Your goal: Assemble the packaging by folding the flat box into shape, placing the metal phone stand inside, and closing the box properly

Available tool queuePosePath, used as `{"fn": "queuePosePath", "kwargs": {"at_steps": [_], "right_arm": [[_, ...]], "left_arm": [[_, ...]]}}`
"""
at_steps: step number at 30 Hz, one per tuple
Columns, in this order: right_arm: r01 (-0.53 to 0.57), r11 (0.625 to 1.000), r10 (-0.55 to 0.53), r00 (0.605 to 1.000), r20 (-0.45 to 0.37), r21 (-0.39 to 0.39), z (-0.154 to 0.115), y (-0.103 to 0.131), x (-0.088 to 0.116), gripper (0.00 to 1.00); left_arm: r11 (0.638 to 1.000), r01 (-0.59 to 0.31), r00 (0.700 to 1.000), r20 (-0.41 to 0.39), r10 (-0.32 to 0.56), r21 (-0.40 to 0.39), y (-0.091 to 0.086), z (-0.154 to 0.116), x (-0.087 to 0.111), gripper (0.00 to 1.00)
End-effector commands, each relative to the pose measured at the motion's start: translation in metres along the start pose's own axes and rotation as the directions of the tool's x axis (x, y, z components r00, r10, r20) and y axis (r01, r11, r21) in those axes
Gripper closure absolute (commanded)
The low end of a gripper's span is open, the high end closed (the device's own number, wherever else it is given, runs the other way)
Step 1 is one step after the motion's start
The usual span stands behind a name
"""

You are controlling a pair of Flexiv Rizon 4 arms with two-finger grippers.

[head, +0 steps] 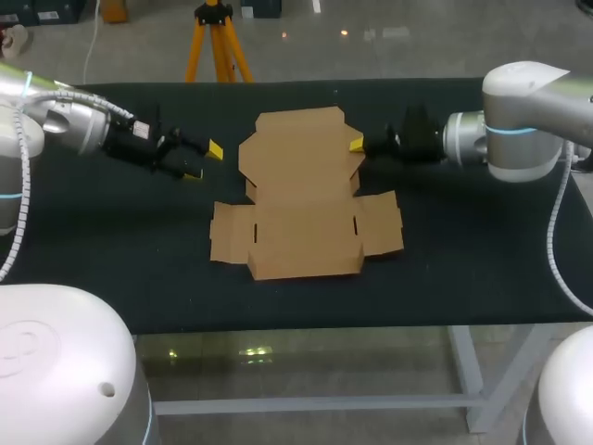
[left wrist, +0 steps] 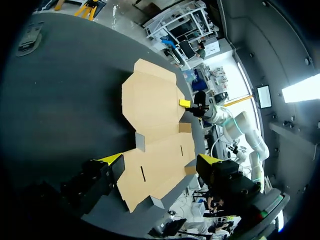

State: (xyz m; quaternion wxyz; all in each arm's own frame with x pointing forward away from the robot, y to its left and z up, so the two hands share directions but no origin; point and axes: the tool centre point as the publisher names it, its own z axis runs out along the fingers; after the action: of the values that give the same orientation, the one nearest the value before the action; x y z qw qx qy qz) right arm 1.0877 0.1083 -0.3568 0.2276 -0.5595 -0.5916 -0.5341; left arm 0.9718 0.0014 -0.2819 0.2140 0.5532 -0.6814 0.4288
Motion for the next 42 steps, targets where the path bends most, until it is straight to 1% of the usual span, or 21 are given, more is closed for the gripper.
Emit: {"fn": "queuePosePath", "kwargs": {"at_steps": [1, 6, 8, 9, 12, 13, 14, 15, 17, 22, 23, 25, 26, 27, 28, 29, 41, 42], "right_arm": [[0.037, 0.999, -0.038, 0.999, -0.027, -0.036, -0.01, 0.0, 0.013, 1.0], [0.087, 0.995, -0.09, 0.993, -0.08, -0.047, -0.019, 0.004, 0.028, 1.0], [0.112, 0.992, -0.116, 0.989, -0.087, -0.049, -0.022, 0.005, 0.032, 1.0], [0.128, 0.991, -0.132, 0.985, -0.106, -0.047, -0.024, 0.005, 0.035, 1.0], [0.167, 0.984, -0.173, 0.975, -0.138, -0.055, -0.029, 0.005, 0.042, 1.0], [0.18, 0.982, -0.187, 0.97, -0.154, -0.06, -0.03, 0.005, 0.045, 1.0], [0.189, 0.98, -0.197, 0.966, -0.168, -0.062, -0.032, 0.005, 0.047, 1.0], [0.199, 0.978, -0.207, 0.962, -0.178, -0.063, -0.033, 0.005, 0.048, 1.0], [0.215, 0.974, -0.225, 0.952, -0.207, -0.071, -0.036, 0.006, 0.051, 1.0], [0.236, 0.968, -0.25, 0.936, -0.248, -0.086, -0.039, 0.006, 0.054, 1.0], [0.238, 0.967, -0.253, 0.932, -0.26, -0.085, -0.04, 0.007, 0.055, 1.0], [0.251, 0.964, -0.266, 0.916, -0.301, -0.088, -0.041, 0.006, 0.057, 1.0], [0.264, 0.96, -0.278, 0.903, -0.328, -0.087, -0.041, 0.006, 0.059, 1.0], [0.299, 0.951, -0.307, 0.872, -0.381, -0.081, -0.04, 0.005, 0.061, 1.0], [0.316, 0.946, -0.313, 0.83, -0.462, -0.072, -0.041, 0.004, 0.064, 1.0], [0.333, 0.94, -0.322, 0.802, -0.503, -0.07, -0.041, 0.005, 0.064, 1.0], [0.333, 0.94, -0.322, 0.802, -0.503, -0.07, -0.041, 0.005, 0.064, 1.0], [0.333, 0.94, -0.322, 0.802, -0.503, -0.07, -0.041, 0.005, 0.064, 1.0]], "left_arm": [[0.996, -0.034, 0.999, 0.002, 0.034, 0.081, -0.009, 0.0, -0.01, 0.0], [0.979, -0.122, 0.992, 0.009, 0.122, 0.163, -0.024, -0.004, -0.011, 0.0], [0.968, -0.164, 0.986, 0.054, 0.156, 0.192, -0.03, -0.004, -0.01, 0.0], [0.961, -0.182, 0.983, 0.049, 0.176, 0.207, -0.033, -0.005, -0.01, 0.0], [0.946, -0.228, 0.974, 0.067, 0.219, 0.232, -0.043, -0.004, -0.011, 0.0], [0.938, -0.253, 0.967, 0.077, 0.241, 0.238, -0.045, -0.002, -0.011, 0.0], [0.933, -0.262, 0.965, 0.1, 0.245, 0.246, -0.047, 0.0, -0.01, 0.0], [0.927, -0.28, 0.96, 0.1, 0.263, 0.251, -0.05, 0.001, -0.01, 0.0], [0.915, -0.31, 0.95, 0.124, 0.287, 0.26, -0.056, 0.004, -0.009, 0.0], [0.886, -0.364, 0.931, 0.123, 0.343, 0.289, -0.064, 0.012, -0.005, 0.0], [0.882, -0.37, 0.929, 0.112, 0.353, 0.291, -0.065, 0.013, -0.005, 0.0], [0.87, -0.395, 0.918, 0.102, 0.383, 0.294, -0.068, 0.015, -0.002, 0.0], [0.867, -0.413, 0.909, 0.072, 0.41, 0.279, -0.069, 0.018, 0.0, 0.0], [0.866, -0.429, 0.898, 0.018, 0.44, 0.258, -0.069, 0.02, 0.003, 0.0], [0.866, -0.429, 0.898, 0.018, 0.44, 0.258, -0.069, 0.02, 0.003, 0.0], [0.866, -0.429, 0.898, 0.018, 0.44, 0.258, -0.069, 0.02, 0.003, 0.0], [0.866, -0.429, 0.898, 0.018, 0.44, 0.258, -0.069, 0.02, 0.003, 0.0], [0.847, -0.467, 0.882, 0.072, 0.465, 0.253, -0.067, 0.023, 0.004, 0.0]]}}
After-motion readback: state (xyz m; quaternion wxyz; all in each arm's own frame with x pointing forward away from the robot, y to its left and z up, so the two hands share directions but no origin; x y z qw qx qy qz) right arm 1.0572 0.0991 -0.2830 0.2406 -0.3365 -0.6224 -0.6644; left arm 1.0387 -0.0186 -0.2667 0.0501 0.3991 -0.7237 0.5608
